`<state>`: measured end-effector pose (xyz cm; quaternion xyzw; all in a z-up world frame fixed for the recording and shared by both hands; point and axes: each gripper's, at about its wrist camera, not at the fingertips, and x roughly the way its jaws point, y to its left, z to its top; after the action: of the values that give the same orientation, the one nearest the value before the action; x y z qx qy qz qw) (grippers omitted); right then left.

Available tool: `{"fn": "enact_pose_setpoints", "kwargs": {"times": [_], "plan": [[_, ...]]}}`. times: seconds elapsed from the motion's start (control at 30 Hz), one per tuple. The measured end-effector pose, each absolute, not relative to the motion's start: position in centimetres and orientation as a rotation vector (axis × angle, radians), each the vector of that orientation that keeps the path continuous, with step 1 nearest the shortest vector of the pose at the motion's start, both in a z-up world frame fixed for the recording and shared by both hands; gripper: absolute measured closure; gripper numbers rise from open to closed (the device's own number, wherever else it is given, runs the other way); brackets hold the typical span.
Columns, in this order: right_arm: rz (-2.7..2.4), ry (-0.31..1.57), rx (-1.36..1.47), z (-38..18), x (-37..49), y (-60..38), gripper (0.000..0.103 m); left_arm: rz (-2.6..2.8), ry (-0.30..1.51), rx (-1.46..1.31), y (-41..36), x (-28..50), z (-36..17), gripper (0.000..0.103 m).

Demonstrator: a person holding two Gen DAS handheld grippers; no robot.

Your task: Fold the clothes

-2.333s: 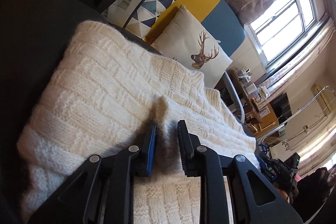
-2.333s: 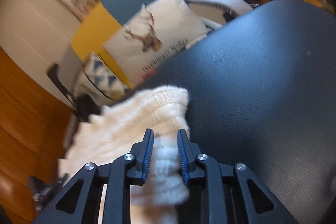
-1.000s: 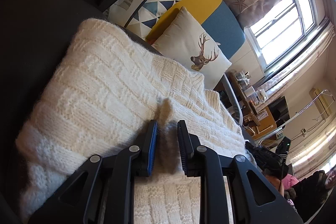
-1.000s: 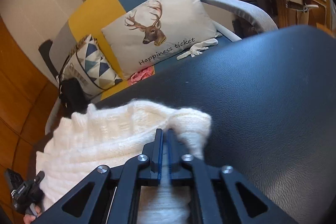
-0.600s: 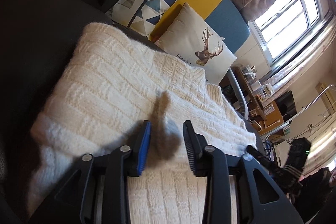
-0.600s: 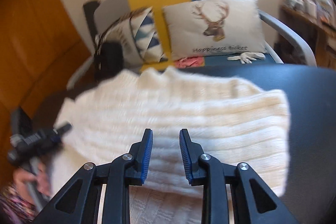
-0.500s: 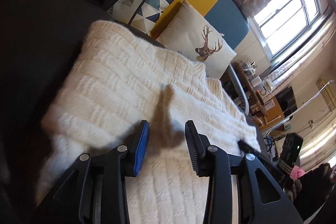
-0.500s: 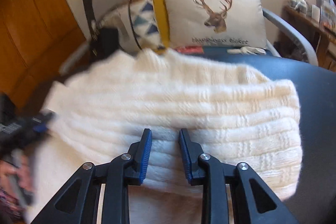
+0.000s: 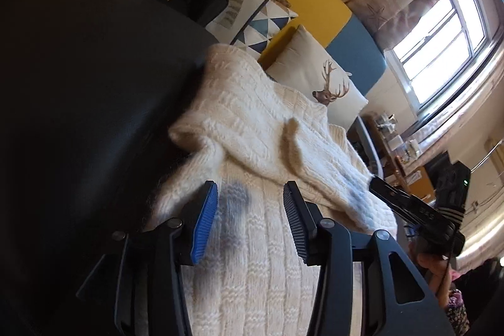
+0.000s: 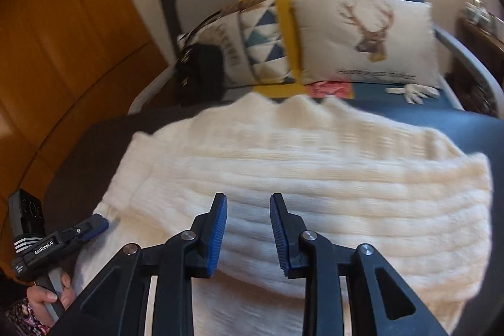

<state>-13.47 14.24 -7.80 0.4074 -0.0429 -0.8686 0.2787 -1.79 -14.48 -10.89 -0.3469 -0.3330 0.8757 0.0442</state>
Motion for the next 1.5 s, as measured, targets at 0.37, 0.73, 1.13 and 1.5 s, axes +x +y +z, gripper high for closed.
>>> {"fn": "enact_pose_setpoints", "kwargs": {"times": [0.37,0.73,1.13,1.5], "plan": [[-2.376,0.241,1.15,-11.3,-14.7,9.2,0.075,2.66,-1.069,-1.025,-15.1,-1.1,-11.7,0.056],[-2.389,-0.102,0.978,-6.8,-12.1,14.3,0.072,2.713,-0.711,-0.933,-9.8,-3.4,-6.7,0.056],[-2.484,-0.252,1.223,-10.2,-14.5,21.3,0.072,2.681,-0.619,-1.171,-7.7,-11.7,-10.4,0.056],[-2.389,-0.463,1.055,-7.9,-16.5,22.6,0.071,2.718,-0.709,-0.956,-7.9,-10.8,-7.6,0.056]]}}
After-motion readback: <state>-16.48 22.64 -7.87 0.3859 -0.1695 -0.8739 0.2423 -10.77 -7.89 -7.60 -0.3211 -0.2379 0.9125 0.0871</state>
